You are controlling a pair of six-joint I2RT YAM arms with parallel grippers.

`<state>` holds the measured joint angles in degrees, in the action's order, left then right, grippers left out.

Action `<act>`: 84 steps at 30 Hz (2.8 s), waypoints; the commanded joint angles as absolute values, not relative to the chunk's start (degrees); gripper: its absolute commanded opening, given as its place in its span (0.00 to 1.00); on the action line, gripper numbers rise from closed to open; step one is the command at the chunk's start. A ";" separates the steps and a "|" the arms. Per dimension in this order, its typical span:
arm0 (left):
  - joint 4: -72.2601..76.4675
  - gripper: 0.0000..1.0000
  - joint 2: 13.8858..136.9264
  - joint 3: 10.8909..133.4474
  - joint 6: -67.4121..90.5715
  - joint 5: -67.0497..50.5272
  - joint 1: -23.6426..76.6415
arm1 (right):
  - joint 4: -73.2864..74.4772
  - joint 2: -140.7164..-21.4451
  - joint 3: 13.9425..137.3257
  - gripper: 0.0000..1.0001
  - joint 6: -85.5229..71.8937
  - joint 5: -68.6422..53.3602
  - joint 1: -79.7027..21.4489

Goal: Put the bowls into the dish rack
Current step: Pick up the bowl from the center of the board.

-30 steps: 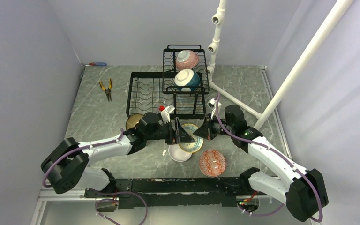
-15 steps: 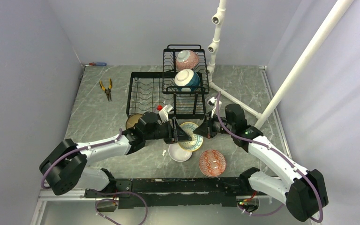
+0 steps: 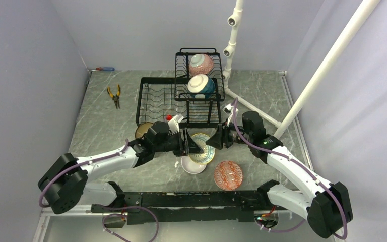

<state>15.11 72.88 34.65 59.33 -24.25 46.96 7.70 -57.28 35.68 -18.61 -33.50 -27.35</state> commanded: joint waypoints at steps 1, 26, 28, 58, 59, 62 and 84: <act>14.67 0.03 69.52 36.42 57.50 -21.35 47.15 | 5.34 -56.78 38.20 0.55 -18.53 -33.46 -27.26; -36.54 0.02 51.15 50.08 41.26 13.28 46.04 | 5.72 -54.71 36.93 1.00 -18.87 -31.95 -27.25; -40.09 0.03 51.80 52.46 39.44 16.64 46.01 | 5.59 -54.81 36.93 1.00 -19.03 -31.91 -27.27; -28.57 0.03 60.12 59.87 26.25 15.61 46.04 | -4.55 -58.72 38.31 1.00 -28.39 -37.53 -28.41; -27.76 0.03 60.55 59.53 27.67 15.12 46.36 | -4.61 -59.29 38.35 1.00 -28.61 -37.78 -28.84; -24.81 0.03 62.62 58.61 29.80 16.67 50.07 | -4.87 -61.50 38.39 1.00 -29.47 -37.80 -30.78; -19.24 0.03 66.75 58.43 31.75 20.13 61.31 | -6.36 -66.95 38.54 0.09 -30.38 -36.09 -34.11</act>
